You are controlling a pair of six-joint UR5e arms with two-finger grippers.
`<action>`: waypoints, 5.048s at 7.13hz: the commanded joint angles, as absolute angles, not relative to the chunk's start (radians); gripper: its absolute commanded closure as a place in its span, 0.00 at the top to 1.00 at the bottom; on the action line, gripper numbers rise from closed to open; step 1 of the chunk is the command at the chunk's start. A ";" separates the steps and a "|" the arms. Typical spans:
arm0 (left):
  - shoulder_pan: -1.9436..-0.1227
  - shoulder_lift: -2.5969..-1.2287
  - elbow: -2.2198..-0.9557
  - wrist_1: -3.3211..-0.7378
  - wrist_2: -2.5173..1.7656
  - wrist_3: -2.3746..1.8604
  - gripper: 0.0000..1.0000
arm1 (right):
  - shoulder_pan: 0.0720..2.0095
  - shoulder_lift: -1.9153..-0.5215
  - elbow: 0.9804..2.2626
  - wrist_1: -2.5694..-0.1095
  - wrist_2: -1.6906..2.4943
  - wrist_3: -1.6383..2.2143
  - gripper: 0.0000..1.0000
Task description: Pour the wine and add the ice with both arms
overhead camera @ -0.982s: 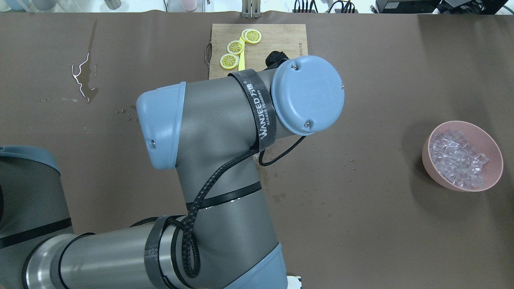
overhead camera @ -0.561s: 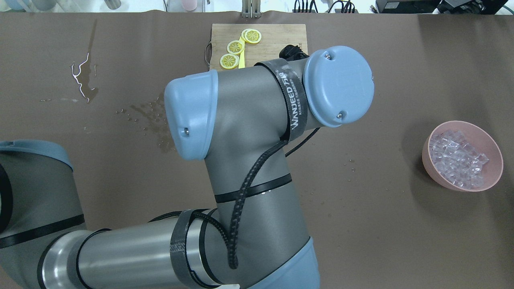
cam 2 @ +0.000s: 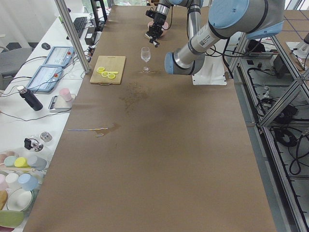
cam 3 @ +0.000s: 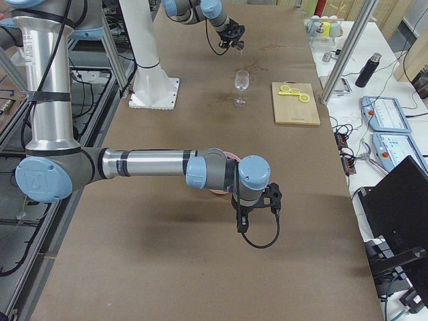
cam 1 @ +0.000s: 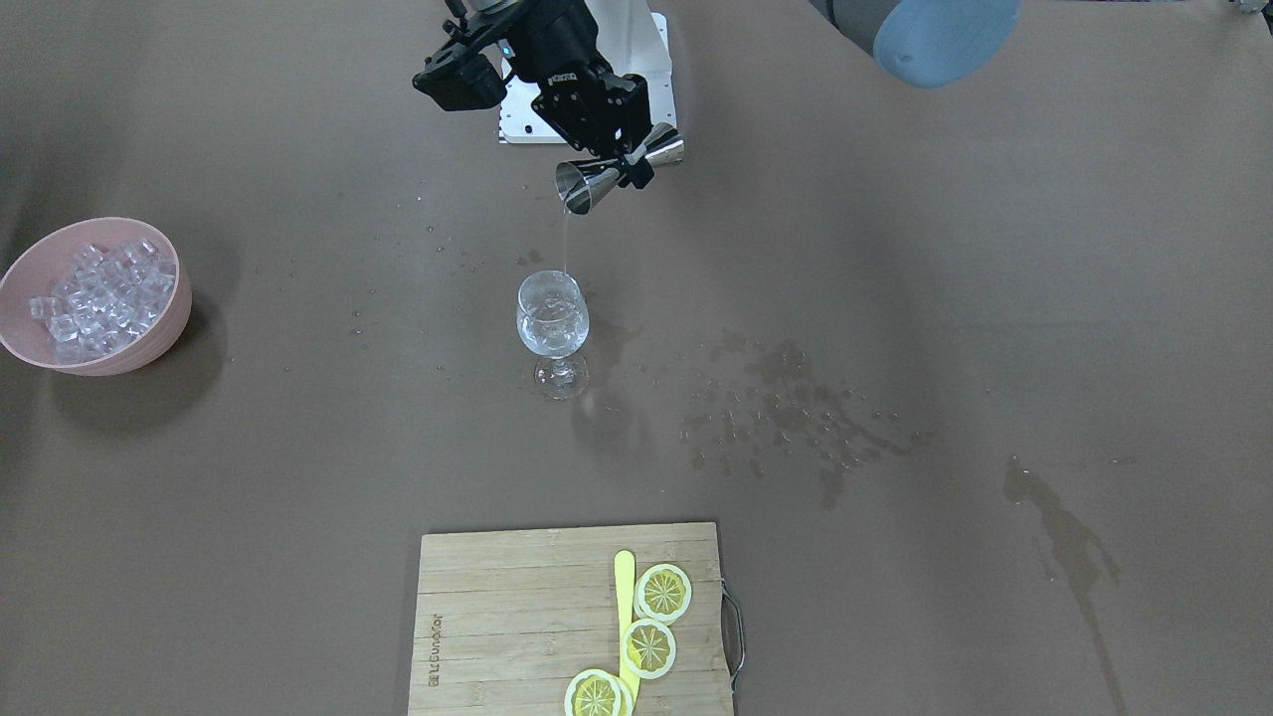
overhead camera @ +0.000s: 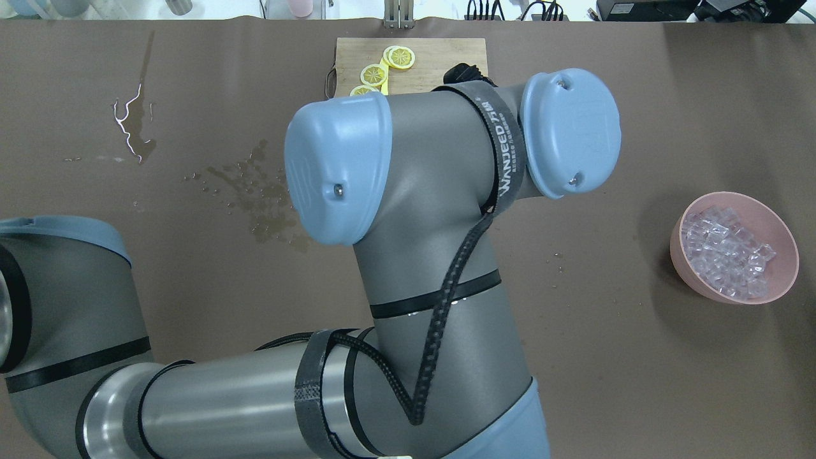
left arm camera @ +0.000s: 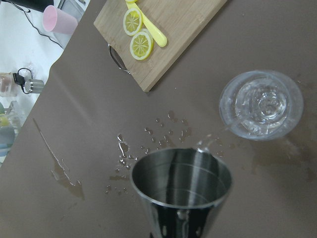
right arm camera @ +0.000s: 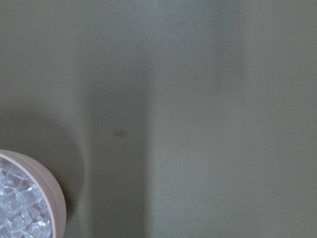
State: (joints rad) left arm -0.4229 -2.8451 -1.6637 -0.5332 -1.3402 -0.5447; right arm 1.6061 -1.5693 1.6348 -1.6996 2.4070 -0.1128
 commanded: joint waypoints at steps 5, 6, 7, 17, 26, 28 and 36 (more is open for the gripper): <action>-0.420 -2.873 -1.638 -0.403 -1.279 -0.558 0.00 | 1.606 -1.569 1.637 -1.700 2.410 -0.112 1.00; -0.423 -2.863 -1.660 -0.416 -1.290 -0.564 0.00 | 1.606 -1.569 1.638 -1.698 2.416 -0.112 1.00; -0.426 -2.809 -1.749 -0.499 -1.292 -0.625 0.00 | 1.606 -1.568 1.644 -1.698 2.421 -0.112 1.00; -0.567 -2.171 -2.209 -1.210 -1.299 -1.057 0.00 | 1.606 -1.560 1.700 -1.700 2.408 -0.101 1.00; -0.413 -1.712 -2.016 -1.671 -0.775 -1.716 0.00 | 1.589 -1.562 1.732 -1.700 2.408 -0.092 1.00; -0.344 -1.710 -1.945 -1.654 -0.701 -1.773 0.00 | 1.586 -1.562 1.732 -1.700 2.408 -0.092 1.00; -0.250 -1.787 -1.832 -1.493 -0.634 -1.996 0.00 | 1.580 -1.562 1.732 -1.700 2.408 -0.092 1.00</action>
State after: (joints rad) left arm -0.2519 -1.7751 -1.8477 -1.4932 -0.6344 -1.9855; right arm 1.5806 -1.5616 1.7319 -1.6997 2.4083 -0.0920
